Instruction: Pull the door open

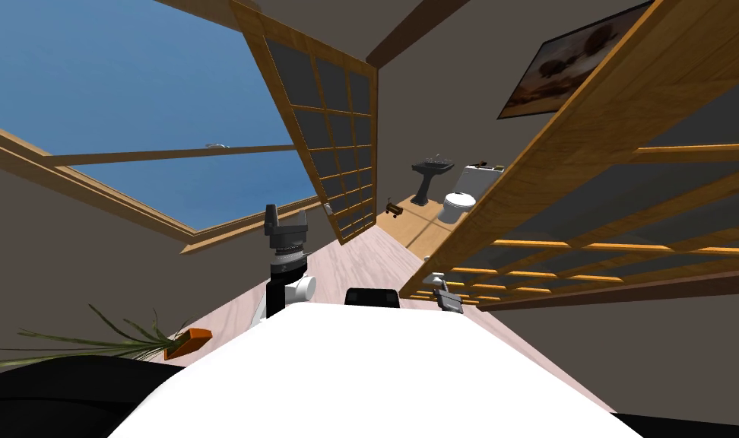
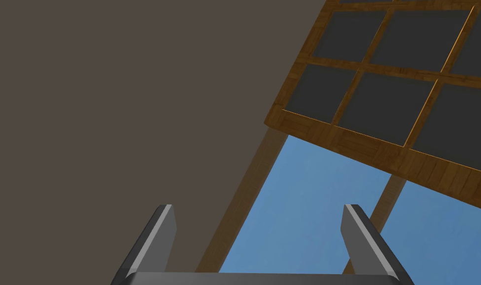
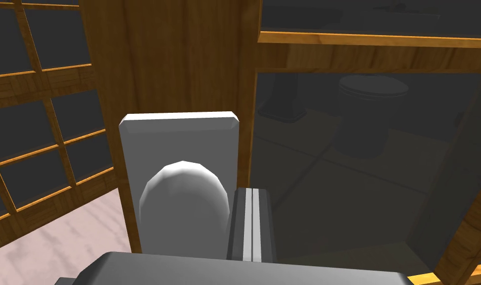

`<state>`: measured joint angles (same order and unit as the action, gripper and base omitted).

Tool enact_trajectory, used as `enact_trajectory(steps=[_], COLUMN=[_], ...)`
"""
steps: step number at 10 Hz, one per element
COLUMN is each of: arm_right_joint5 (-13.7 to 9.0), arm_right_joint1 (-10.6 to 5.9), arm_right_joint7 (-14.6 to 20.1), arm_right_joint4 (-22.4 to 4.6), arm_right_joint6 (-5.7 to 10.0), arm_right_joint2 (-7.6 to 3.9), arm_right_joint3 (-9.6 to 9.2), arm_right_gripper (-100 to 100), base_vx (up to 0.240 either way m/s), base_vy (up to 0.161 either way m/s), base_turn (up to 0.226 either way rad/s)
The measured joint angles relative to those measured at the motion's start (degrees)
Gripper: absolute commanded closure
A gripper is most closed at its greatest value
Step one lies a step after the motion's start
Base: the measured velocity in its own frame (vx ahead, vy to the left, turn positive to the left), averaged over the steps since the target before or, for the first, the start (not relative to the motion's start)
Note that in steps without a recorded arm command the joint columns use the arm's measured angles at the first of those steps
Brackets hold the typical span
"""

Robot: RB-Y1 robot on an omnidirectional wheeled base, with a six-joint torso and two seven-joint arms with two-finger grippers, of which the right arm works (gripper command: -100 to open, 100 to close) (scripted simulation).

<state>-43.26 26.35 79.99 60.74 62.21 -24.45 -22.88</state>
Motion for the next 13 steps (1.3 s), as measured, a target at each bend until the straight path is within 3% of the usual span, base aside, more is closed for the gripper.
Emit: enact_trajectory(steps=[1,2,7,8,10,13], arm_right_joint5=[-0.12,-0.30,-0.30,-0.29,-0.11,0.43], arm_right_joint1=[0.13,0.22,0.17,0.16,-0.10,0.16], arm_right_joint7=[0.09,0.04,-0.01,-0.01,0.89,2.16], arm_right_joint4=[-0.27,-0.41,-0.33,-0.33,-0.68,-1.42], arm_right_joint6=[0.08,-0.10,-0.10,-0.10,0.67,1.52], arm_right_joint2=[-0.15,-0.31,-0.33,-0.33,-1.55,-2.48], arm_right_joint3=[0.17,0.44,0.48,0.48,0.24,-0.96], arm_right_gripper=[-100,100,100,-100,-100,-100], base_vx=[0.003,0.009,0.001,-0.151,-0.183,-0.154], base_vy=[-0.024,0.003,0.001,0.002,-0.006,-0.017], base_turn=[-0.029,0.024,-0.003,0.159,0.097,0.063])
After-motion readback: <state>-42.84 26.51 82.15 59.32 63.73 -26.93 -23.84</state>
